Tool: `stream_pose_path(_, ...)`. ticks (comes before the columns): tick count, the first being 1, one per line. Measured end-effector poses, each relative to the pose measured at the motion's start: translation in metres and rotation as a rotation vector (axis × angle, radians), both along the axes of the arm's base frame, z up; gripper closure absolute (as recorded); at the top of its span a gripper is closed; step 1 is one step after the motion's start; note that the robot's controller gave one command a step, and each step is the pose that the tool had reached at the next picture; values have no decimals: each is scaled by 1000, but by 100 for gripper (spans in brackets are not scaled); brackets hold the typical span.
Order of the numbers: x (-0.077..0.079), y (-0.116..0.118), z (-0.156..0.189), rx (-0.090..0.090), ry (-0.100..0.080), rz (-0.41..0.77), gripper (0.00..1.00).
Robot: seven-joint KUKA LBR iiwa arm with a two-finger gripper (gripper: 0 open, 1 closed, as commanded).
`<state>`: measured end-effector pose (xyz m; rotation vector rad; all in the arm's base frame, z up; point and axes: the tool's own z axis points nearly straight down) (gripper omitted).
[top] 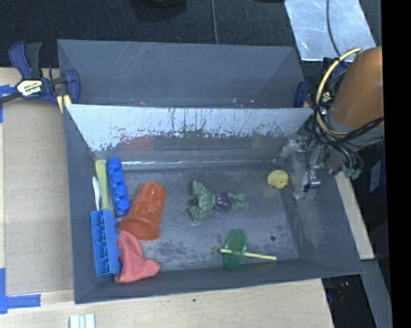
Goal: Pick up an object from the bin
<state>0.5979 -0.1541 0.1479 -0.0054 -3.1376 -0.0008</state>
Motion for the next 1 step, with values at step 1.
stream_pose_path(1, 2, 0, 4, -2, -8, 3, 0)
